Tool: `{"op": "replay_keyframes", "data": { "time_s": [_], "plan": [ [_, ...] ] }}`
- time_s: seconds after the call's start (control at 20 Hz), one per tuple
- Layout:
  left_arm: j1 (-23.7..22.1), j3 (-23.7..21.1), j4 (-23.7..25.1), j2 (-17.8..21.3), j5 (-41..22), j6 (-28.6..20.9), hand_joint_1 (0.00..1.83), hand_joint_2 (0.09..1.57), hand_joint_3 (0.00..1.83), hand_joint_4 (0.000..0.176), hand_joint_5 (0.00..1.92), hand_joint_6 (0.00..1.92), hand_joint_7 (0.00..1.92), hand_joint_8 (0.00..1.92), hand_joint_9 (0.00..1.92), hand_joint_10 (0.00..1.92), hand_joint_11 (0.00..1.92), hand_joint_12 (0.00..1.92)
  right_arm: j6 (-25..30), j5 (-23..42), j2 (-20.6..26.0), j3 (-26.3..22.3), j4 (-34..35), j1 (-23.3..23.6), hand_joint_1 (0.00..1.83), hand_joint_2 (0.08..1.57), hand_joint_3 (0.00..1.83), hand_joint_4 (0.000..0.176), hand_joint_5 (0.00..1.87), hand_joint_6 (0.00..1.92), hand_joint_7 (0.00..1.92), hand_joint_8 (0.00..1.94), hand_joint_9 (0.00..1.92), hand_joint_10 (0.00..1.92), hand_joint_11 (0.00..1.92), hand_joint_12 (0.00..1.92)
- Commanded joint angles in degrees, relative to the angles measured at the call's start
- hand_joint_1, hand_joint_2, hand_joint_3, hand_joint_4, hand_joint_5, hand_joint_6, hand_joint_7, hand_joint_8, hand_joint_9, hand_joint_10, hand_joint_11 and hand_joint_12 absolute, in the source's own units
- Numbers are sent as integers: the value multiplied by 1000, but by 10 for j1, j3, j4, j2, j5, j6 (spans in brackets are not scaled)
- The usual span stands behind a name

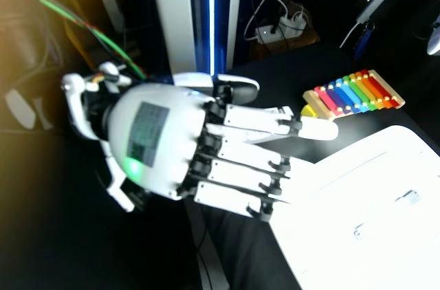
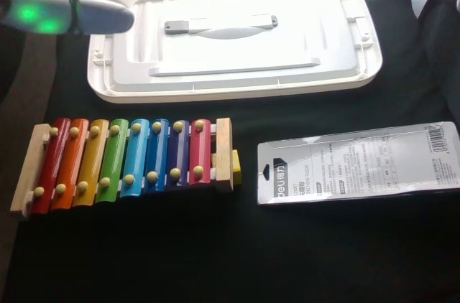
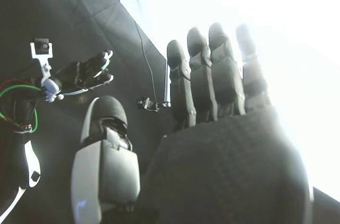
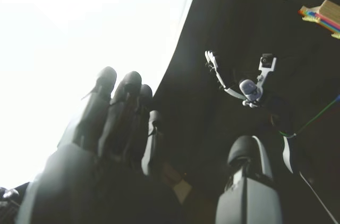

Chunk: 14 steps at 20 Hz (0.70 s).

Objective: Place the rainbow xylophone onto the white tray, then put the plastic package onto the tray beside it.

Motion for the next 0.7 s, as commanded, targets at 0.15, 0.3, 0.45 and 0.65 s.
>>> {"op": "replay_keyframes", "data": {
  "time_s": [0.15, 0.3, 0.45, 0.65],
  "plan": [
    [-6, 1, -18, -3, -80, -5, 689, 972, 0, 89, 40, 2, 212, 1, 281, 5, 0, 732, 4, 63, 0, 4, 32, 10, 469, 1008, 2, 34, 79, 1, 70, 4, 34, 4, 0, 143],
    [1, -3, -4, -2, -83, -20, 737, 964, 0, 75, 39, 0, 215, 2, 293, 7, 17, 747, 4, 63, -1, 4, 31, 10, 464, 1043, 0, 21, 77, 0, 96, 2, 63, 4, 0, 246],
    [4, -2, 36, 0, -90, -76, 713, 969, 3, 69, 6, 0, 191, 0, 246, 2, 0, 692, 4, 63, -2, 4, 30, 10, 450, 1057, 2, 14, 63, 1, 95, 2, 54, 2, 0, 284],
    [5, -9, 91, 15, -92, -129, 618, 932, 0, 28, 0, 0, 170, 0, 215, 0, 0, 715, 4, 63, -3, 4, 30, 10, 444, 1056, 0, 16, 60, 1, 105, 2, 52, 1, 0, 302]
  ]
}}
